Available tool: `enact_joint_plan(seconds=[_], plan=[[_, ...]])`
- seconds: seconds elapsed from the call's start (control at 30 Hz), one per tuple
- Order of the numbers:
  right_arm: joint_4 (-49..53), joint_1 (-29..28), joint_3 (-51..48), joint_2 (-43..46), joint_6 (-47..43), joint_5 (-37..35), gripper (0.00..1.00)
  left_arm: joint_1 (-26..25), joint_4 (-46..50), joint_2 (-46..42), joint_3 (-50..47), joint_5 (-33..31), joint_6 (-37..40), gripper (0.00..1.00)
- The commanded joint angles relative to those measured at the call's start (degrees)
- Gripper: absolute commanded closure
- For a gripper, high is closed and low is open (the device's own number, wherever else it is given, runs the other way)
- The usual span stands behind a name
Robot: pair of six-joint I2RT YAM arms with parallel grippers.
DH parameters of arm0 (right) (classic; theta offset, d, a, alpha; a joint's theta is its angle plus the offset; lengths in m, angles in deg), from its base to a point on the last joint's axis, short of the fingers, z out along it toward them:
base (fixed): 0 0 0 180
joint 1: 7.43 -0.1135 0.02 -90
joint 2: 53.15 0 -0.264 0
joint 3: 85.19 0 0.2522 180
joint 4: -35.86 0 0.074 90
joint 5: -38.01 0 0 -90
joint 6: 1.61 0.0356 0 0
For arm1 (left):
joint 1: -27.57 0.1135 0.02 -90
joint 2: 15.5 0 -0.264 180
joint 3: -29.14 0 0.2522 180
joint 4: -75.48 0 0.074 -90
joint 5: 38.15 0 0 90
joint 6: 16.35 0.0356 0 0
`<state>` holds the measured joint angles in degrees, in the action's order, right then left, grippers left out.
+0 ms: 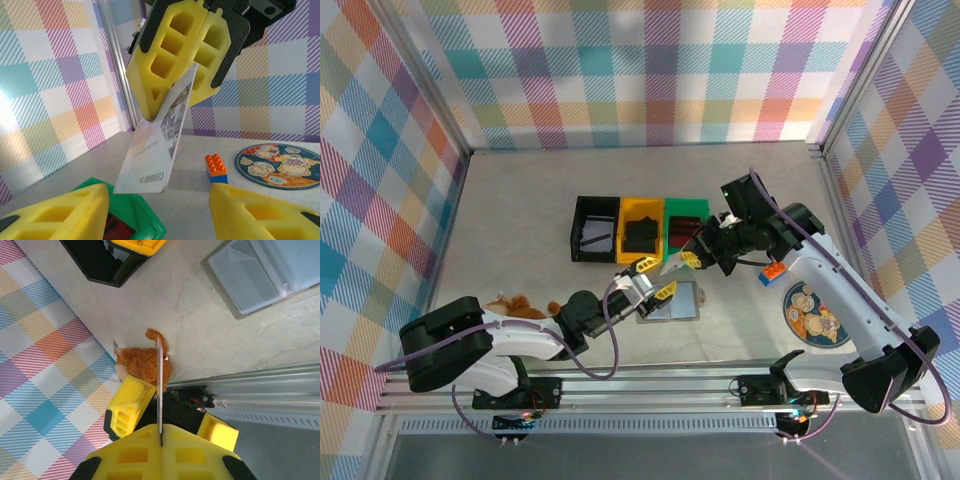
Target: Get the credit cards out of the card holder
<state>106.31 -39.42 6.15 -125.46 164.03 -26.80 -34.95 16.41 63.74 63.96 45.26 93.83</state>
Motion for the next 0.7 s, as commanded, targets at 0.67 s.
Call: enact_joint_plan(seconds=[0.67], plan=[[-3.9,-1.3,-3.8,0.1,0.5,5.4,1.00,-0.1,-3.9,-3.9,0.1,-1.4,1.7,0.64]])
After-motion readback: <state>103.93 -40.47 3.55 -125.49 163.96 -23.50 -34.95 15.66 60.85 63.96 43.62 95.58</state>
